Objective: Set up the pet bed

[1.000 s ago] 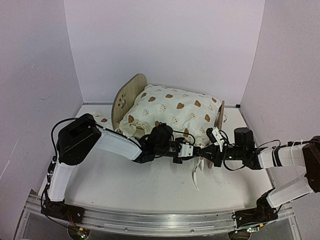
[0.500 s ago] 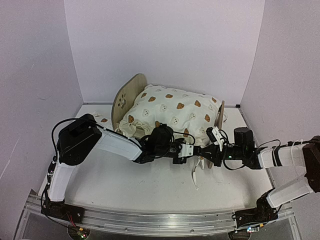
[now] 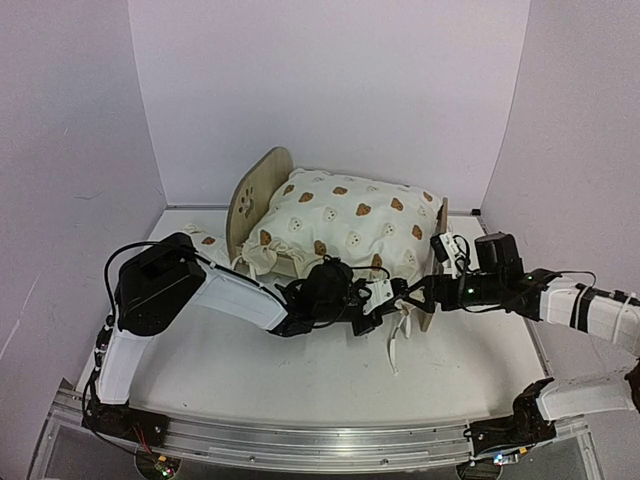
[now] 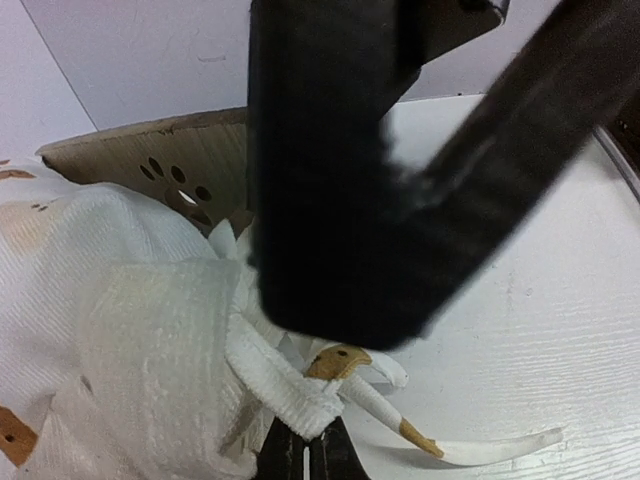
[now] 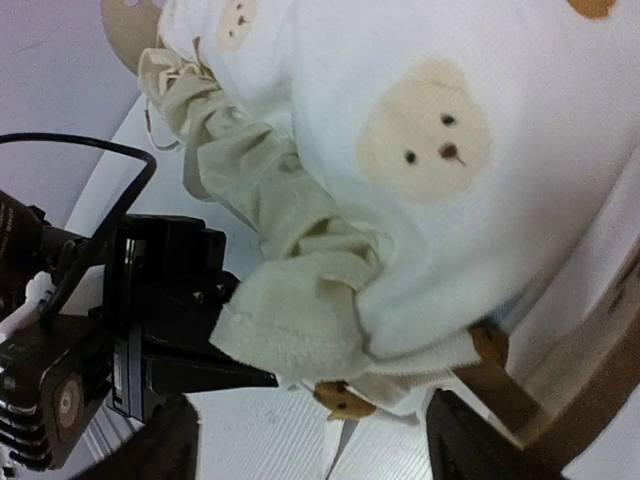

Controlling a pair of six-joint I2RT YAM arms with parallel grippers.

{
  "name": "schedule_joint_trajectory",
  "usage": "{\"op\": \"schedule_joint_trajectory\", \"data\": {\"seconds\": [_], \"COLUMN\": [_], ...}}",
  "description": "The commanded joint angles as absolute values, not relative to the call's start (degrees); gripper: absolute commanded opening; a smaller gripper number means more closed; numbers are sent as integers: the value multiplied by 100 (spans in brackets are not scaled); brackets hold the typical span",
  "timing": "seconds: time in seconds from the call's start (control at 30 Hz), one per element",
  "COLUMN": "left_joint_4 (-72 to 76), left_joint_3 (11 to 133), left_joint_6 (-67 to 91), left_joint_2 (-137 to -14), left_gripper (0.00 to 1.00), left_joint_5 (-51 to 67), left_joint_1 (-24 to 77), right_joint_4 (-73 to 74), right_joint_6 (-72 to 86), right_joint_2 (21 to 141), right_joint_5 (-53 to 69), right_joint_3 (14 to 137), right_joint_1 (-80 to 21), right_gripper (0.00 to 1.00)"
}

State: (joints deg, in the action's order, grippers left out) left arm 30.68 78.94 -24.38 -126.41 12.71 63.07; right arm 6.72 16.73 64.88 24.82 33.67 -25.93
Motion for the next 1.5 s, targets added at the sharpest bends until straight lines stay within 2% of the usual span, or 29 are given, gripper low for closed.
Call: {"op": "schedule_joint_trajectory", "data": {"seconds": [0.0, 0.23, 0.37, 0.4, 0.53, 0.83, 0.97, 1.1, 1.2, 1.4, 1.43, 1.47], "left_joint_4": [3322, 3309, 3295, 3295, 3270, 3159, 3090, 3022, 2984, 2919, 2904, 2896], "left_joint_3": [7828, 7817, 7875, 7875, 7918, 8039, 8080, 8156, 8213, 8328, 8346, 8364], "left_joint_6": [-1615, -964, -984, -978, -1027, -1221, -1292, -1298, -1253, -1134, -1120, -1122], "left_joint_2": [-12359, -12375, -12441, -12437, -12428, -12480, -12497, -12528, -12538, -12641, -12654, -12668], "left_gripper": [0, 0, 0, 0, 0, 0, 0, 0, 0, 0, 0, 0], "left_joint_5": [594, -92, -329, -349, -395, -547, -620, -729, -794, -871, -867, -870], "left_joint_1": [6463, 6688, 6746, 6747, 6766, 6906, 6954, 6982, 7007, 7019, 7020, 7020], "right_joint_4": [2170, 3292, 3372, 3376, 3383, 2658, 2492, 2390, 2391, 2264, 2210, 2152], "right_joint_6": [2578, 3308, 3294, 3374, 3488, 3868, 4025, 4140, 4169, 4191, 4236, 4287], "right_joint_2": [6212, 6827, 6595, 6599, 6930, 7666, 7815, 7970, 8090, 8199, 8155, 8103], "right_joint_5": [2045, 2385, 1603, 1425, 1098, 992, 1005, 916, 768, 757, 789, 823], "right_joint_3": [3961, 4716, 4881, 4875, 4886, 5209, 5254, 5282, 5313, 5268, 5250, 5216], "right_joint_1": [-2575, -2733, -3196, -3199, -3306, -3483, -3522, -3555, -3572, -3577, -3577, -3577], "right_gripper": [98, 98, 98, 91, 51, 40, 39, 42, 35, 28, 30, 37]}}
